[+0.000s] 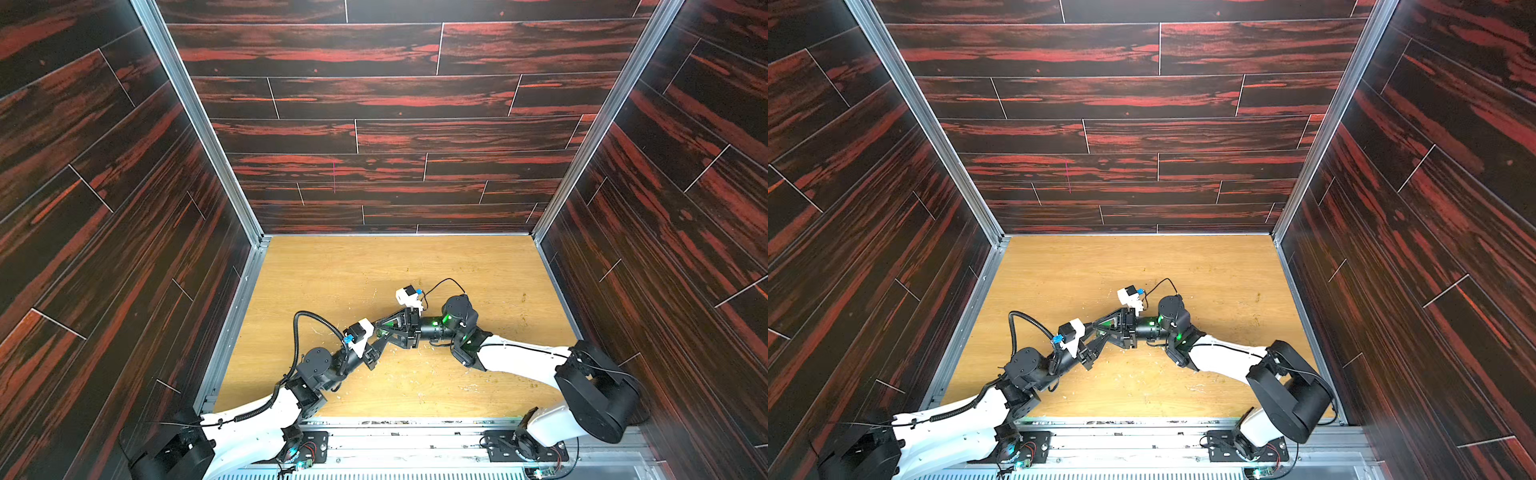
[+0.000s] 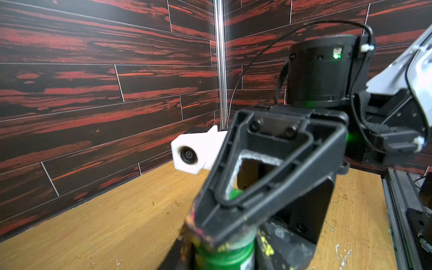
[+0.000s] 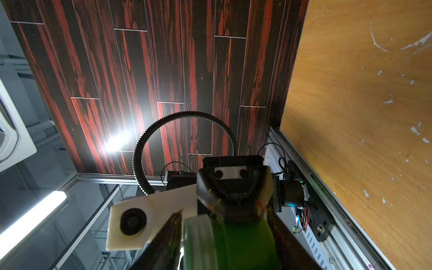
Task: Close the paint jar lid
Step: Close the lid on the paint jar.
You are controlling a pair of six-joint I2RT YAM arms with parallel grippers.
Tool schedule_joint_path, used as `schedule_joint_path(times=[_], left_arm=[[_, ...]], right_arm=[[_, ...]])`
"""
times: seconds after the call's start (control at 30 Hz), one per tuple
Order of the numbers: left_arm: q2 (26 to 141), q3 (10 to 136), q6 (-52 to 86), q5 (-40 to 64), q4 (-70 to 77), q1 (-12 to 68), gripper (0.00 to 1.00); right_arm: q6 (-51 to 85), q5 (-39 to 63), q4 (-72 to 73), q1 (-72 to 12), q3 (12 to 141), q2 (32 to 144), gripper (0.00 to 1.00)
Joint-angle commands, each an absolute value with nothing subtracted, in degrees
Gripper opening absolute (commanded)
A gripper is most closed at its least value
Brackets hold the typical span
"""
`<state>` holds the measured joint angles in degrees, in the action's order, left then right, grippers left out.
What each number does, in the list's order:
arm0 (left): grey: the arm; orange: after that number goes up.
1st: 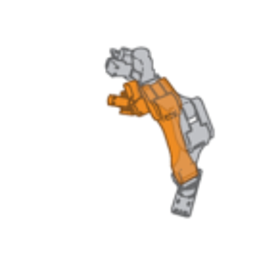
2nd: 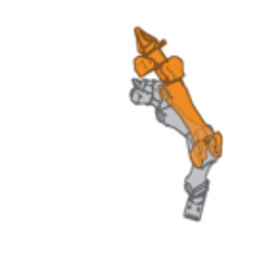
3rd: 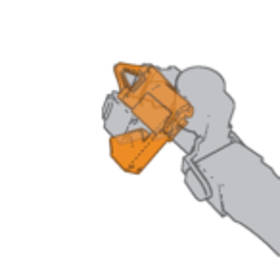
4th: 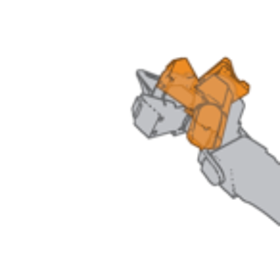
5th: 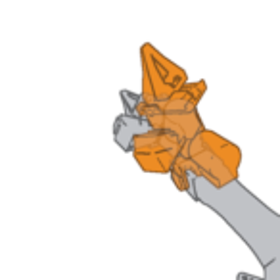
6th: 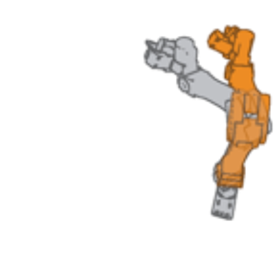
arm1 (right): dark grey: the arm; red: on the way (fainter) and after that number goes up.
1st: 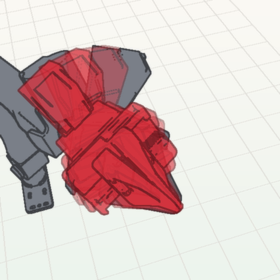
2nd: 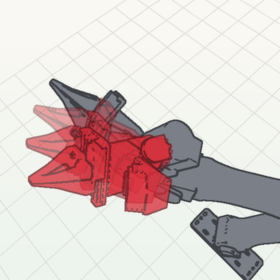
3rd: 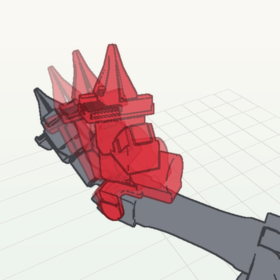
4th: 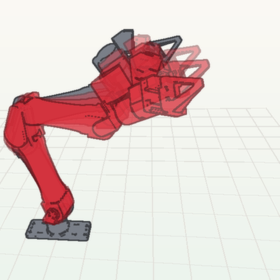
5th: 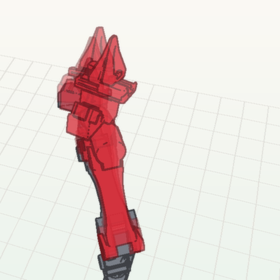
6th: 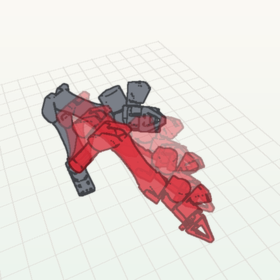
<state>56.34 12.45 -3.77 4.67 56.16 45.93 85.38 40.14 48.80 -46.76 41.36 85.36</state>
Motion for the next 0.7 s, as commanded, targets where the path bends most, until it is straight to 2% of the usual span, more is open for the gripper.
schedule_joint_path(times=[0.0,0.23,0.47,0.67], left_arm=[[56.6,12.5,-5.5,3.6,55.4,45.6,0.12],[56.1,12.5,-5.6,3.4,55.0,45.6,0.11],[56.2,12.7,-5.6,3.6,54.2,45.6,0.11],[56.2,13.4,-5.4,4.7,52.5,45.6,0.1]], right_arm=[[79.9,42.2,38.0,-47.1,44.7,80.9,0.65],[66.1,39.0,10.0,-47.1,50.9,75.3,0.75],[48.5,32.1,-21.5,-47.1,64.0,73.1,0.77],[26.2,25.1,-46.7,-47.1,80.0,76.8,0.76]])
